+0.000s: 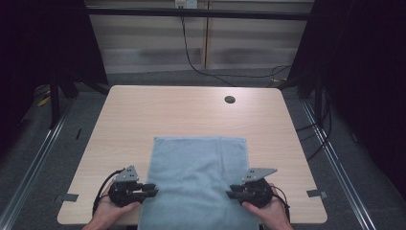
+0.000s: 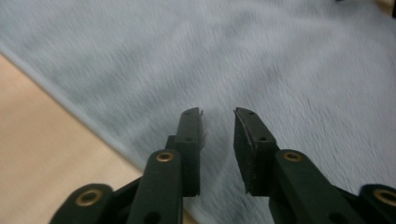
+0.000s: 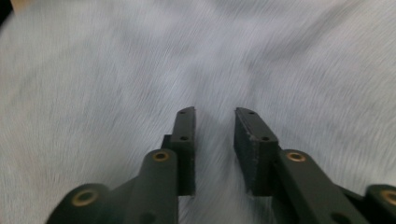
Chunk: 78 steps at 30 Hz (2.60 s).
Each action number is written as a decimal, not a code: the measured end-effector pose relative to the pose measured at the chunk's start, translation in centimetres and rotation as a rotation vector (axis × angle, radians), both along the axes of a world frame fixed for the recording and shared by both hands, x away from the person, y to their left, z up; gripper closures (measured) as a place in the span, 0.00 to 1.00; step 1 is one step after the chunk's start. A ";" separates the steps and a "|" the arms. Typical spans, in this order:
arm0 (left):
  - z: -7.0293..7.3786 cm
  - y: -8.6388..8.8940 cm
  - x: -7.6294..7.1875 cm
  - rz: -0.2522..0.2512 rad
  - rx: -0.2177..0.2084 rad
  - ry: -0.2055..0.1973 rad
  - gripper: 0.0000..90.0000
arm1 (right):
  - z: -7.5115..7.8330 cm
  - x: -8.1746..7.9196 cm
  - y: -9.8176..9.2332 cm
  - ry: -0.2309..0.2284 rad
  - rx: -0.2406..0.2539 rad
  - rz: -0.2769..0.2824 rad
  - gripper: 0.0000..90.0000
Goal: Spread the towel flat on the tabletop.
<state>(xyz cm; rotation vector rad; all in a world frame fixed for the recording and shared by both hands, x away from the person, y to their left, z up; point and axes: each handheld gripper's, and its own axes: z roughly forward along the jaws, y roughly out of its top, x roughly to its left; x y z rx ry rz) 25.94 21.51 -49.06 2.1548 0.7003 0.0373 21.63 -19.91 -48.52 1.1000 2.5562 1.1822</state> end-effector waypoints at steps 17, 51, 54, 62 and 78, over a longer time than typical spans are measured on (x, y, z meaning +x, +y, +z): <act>-1.3 -1.3 3.8 0.072 0.024 -0.020 0.71 | -1.3 15.2 -3.1 -0.059 -0.060 -0.301 0.46; -1.5 -1.6 12.5 0.238 0.047 -0.020 0.44 | -1.8 11.4 -1.5 -0.045 -0.066 -0.197 0.92; -1.4 -1.6 12.4 0.216 0.065 -0.027 0.44 | -1.8 11.5 -1.5 -0.044 -0.061 -0.192 0.92; -1.5 -2.0 11.3 0.136 0.072 -0.072 0.74 | -1.8 11.5 -1.5 -0.039 -0.057 -0.198 0.92; -0.1 -0.6 10.9 0.156 -0.093 -0.010 0.94 | 0.0 11.4 -2.9 -0.062 0.067 -0.236 0.95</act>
